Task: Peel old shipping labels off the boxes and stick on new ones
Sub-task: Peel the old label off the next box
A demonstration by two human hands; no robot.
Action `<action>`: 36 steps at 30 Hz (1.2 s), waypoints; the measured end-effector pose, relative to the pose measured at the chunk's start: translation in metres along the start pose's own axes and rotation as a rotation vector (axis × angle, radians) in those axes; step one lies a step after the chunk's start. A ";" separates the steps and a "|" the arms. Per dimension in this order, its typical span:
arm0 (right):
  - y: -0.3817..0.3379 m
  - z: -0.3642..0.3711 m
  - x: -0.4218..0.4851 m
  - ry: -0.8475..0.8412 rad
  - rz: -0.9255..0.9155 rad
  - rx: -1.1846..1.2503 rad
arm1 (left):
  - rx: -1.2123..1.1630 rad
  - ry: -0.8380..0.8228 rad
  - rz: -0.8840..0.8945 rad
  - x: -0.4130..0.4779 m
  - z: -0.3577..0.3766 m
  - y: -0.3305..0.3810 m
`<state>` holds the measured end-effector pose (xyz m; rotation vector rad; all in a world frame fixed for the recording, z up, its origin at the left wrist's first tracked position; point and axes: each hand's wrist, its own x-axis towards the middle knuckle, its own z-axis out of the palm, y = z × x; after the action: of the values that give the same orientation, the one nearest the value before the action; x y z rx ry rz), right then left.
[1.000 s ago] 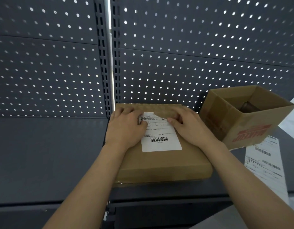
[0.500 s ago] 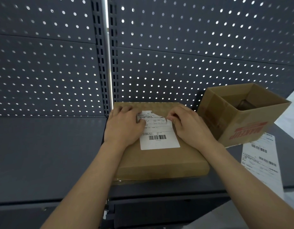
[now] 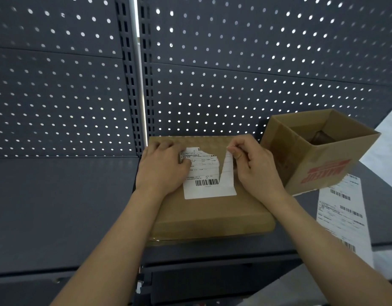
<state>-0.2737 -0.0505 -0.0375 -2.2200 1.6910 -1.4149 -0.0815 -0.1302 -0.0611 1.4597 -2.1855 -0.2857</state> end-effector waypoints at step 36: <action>0.008 0.006 0.002 -0.064 0.223 0.150 | -0.003 0.008 -0.001 0.001 0.002 0.000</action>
<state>-0.2757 -0.0584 -0.0434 -1.9113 1.6889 -1.3537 -0.0831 -0.1310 -0.0623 1.4582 -2.1773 -0.2833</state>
